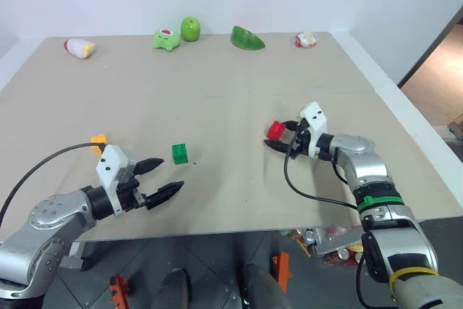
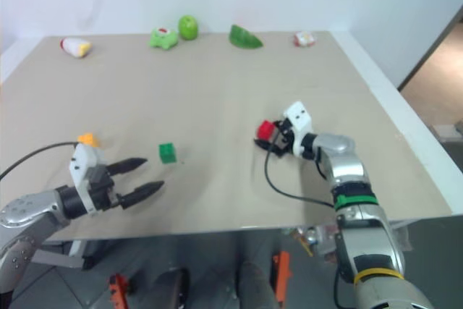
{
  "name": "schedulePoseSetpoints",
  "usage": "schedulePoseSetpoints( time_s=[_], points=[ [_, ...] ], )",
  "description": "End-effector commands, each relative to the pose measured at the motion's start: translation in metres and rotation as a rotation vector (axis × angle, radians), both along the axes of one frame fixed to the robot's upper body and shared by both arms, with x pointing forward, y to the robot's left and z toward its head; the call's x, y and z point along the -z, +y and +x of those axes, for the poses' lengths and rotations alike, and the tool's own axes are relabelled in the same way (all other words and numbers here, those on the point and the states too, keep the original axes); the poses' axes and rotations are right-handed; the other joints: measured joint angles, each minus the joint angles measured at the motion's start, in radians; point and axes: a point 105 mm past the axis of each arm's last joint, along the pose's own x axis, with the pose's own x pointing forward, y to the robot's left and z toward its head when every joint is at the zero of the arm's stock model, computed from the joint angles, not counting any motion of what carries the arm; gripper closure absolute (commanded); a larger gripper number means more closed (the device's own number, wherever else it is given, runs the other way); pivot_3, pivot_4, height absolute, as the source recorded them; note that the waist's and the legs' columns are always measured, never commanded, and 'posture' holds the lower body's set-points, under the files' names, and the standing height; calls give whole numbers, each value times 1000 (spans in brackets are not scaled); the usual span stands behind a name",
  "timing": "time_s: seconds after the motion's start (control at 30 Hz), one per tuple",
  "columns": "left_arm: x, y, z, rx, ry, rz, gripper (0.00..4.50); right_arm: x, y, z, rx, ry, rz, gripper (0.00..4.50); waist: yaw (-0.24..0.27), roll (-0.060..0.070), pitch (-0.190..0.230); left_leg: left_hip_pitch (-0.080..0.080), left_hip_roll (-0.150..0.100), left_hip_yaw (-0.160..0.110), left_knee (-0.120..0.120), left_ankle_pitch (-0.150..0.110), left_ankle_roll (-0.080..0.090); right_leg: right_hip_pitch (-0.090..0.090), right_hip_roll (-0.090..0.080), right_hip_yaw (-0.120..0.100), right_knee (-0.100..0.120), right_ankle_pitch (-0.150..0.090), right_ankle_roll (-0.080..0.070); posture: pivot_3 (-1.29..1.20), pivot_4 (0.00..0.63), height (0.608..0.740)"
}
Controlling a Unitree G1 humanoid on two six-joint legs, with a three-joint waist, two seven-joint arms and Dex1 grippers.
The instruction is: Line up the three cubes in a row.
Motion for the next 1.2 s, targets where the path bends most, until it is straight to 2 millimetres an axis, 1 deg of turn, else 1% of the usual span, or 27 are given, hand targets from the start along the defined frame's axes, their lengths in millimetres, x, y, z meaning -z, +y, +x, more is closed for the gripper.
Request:
schedulePoseSetpoints(
  time_s=[0.03, 0.2, 0.23, 0.27, 0.37, 0.4, 0.47, 0.53, 0.63, 0.77, 0.87, 1.0, 1.2],
  points=[
    [-8, -2, 2, -5, -53, 7, 109, -14, 4, 4, -16, -53, -6, 1174, 0, 0, 0, 0, 0, 0, 0, 0, 0, 0, 0, 0, 0, 0, 0, 0, 150, 733],
    [-7, -2, 4, -14, -59, 5, 109, -13, 4, 4, -24, -52, -14, 2912, 0, 0, 0, 0, 0, 0, 0, 0, 0, 0, 0, 0, 0, 0, 0, 0, 150, 733],
    [-7, -3, 4, -14, -60, 4, 109, -14, 4, 3, -26, -53, -13, 3187, 0, 0, 0, 0, 0, 0, 0, 0, 0, 0, 0, 0, 0, 0, 0, 0, 150, 733],
    [-8, -3, 4, -14, -61, 2, 109, -14, 5, 2, -34, -53, -11, 3259, 0, 0, 0, 0, 0, 0, 0, 0, 0, 0, 0, 0, 0, 0, 0, 0, 150, 733],
    [-9, -4, 4, -6, -61, -9, 109, -18, 8, -4, -76, -52, 6, 3259, 0, 0, 0, 0, 0, 0, 0, 0, 0, 0, 0, 0, 0, 0, 0, 0, 150, 733],
    [-10, -5, 3, 6, -55, -16, 109, -21, 10, -10, -117, -44, 24, 3259, 0, 0, 0, 0, 0, 0, 0, 0, 0, 0, 0, 0, 0, 0, 0, 0, 150, 733],
    [-12, -6, -2, 65, -25, -39, 109, -27, 16, -35, -276, -17, 58, 3259, 1, 0, 0, 0, 0, 0, 0, 0, 0, 0, 0, 0, 0, 2, 3, 0, 150, 733],
    [-11, -6, -5, 99, -1, -43, 109, -30, 19, -51, -368, 2, 63, 3259, 3, 0, 0, -1, 0, -1, 0, 0, 0, 0, 0, 0, 0, 1, 4, 0, 150, 733],
    [-8, -4, -9, 145, 48, -28, 109, -33, 21, -66, -459, 35, 67, 3259, 2, 0, 0, 0, 0, -1, 0, 0, 0, 0, 0, 0, 0, 1, 4, 0, 150, 733],
    [-4, 0, -9, 174, 85, 6, 109, -26, 24, -83, -575, 62, 4, 3259, 0, 0, 0, 1, 0, -1, 0, 0, 1, 0, 1, 0, 0, -1, -2, 0, 150, 733],
    [-4, 1, -8, 187, 92, 11, 109, -20, 25, -85, -603, 68, -38, 3259, 0, 0, 0, 1, 1, -1, 0, 0, 1, 0, 2, -1, 1, -1, -3, 0, 150, 733],
    [-5, 2, -9, 207, 94, 17, 109, -14, 31, -87, -658, 72, -72, 3259, 0, 0, 0, 1, 1, -1, 0, 0, 1, 0, 2, 0, 0, 0, -3, 0, 150, 733],
    [0, 3, -12, 235, 65, 81, 109, -7, 37, -87, -701, 81, -105, 3259, 1, 0, 0, 1, 1, -1, 0, 0, 1, 0, 2, -1, 0, -1, -2, 0, 150, 733]
  ],
)
